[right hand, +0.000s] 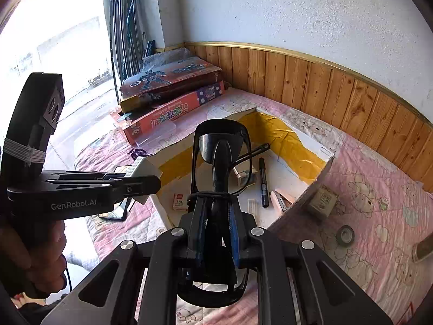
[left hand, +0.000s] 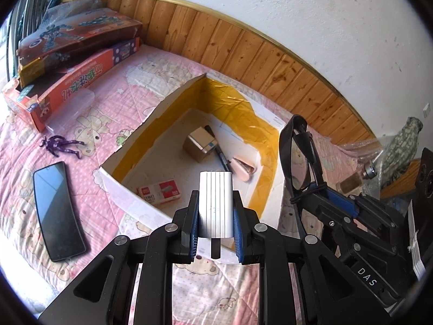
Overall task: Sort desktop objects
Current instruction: 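Carry the charger plug and black cable with both tools over the cardboard box, then open both tools to drop the charger plug and cable into the box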
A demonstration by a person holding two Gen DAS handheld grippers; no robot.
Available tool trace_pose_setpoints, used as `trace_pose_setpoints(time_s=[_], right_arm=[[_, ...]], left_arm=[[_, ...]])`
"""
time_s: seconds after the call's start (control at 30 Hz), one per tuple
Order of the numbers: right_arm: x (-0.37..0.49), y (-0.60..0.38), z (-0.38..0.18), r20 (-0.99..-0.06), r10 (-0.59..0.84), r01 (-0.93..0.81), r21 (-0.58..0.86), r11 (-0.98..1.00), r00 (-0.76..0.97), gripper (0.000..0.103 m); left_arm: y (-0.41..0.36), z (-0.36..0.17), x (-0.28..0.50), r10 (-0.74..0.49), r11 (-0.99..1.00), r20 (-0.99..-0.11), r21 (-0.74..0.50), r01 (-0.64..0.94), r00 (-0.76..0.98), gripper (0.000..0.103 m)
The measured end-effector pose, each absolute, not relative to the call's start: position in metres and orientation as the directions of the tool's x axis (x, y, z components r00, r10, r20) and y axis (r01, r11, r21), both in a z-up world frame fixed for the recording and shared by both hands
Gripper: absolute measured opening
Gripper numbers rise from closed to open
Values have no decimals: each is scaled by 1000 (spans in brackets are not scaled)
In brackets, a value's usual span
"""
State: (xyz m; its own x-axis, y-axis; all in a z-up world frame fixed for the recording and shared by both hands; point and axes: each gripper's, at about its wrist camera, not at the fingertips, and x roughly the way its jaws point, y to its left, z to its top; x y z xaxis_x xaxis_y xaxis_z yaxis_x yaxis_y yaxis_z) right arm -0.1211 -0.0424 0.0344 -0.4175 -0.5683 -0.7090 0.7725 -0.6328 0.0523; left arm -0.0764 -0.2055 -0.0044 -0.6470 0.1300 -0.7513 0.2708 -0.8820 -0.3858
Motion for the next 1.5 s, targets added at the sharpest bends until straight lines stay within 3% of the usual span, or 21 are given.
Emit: trace_pose_setpoints(time_s=[0.37, 0.83, 1.27, 1.5], right_arm=[[-170, -72, 31, -742, -524, 785, -3, -619, -417, 17], [-246, -102, 11, -817, -427, 817, -89, -570, -387, 17], [-289, -153, -40, -893, -247, 890, -274, -364, -376, 17], [-299, -174, -69, -885, -197, 903, -391, -181, -423, 17]], left_arm=[[-220, -19, -119, 120, -892, -793, -350, 286, -597, 21], [-227, -42, -160, 225, -860, -825, -418, 293, -518, 21], [-222, -69, -184, 315, -842, -861, -448, 301, -399, 21], [-215, -77, -193, 325, -855, -875, -434, 283, -358, 22]])
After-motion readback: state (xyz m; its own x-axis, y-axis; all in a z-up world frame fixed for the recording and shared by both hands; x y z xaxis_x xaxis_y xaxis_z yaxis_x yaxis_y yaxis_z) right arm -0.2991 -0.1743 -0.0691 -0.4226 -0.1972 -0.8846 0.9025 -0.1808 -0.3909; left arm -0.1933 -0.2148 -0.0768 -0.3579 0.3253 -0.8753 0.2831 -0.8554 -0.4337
